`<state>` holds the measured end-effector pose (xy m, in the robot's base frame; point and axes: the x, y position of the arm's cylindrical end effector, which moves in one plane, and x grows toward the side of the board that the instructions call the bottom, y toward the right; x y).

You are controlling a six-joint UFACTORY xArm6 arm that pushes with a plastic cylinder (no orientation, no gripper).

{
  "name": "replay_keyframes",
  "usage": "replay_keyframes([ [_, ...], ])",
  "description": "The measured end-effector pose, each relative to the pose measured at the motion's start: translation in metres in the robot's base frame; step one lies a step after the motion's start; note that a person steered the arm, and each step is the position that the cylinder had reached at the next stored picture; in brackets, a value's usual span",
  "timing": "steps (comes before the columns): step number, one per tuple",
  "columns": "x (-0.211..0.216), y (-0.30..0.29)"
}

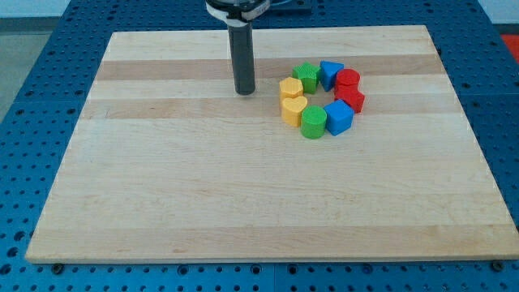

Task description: Slightly move the red circle

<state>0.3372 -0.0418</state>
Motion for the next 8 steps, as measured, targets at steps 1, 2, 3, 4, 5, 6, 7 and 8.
replay_keyframes([
  [1,-0.032,0.001],
  [2,-0.051,0.029],
  [3,-0.065,0.058],
  [4,-0.068,0.091],
  [5,-0.068,0.126],
  [6,-0.06,0.154],
  [7,-0.044,0.172],
  [8,-0.037,0.185],
])
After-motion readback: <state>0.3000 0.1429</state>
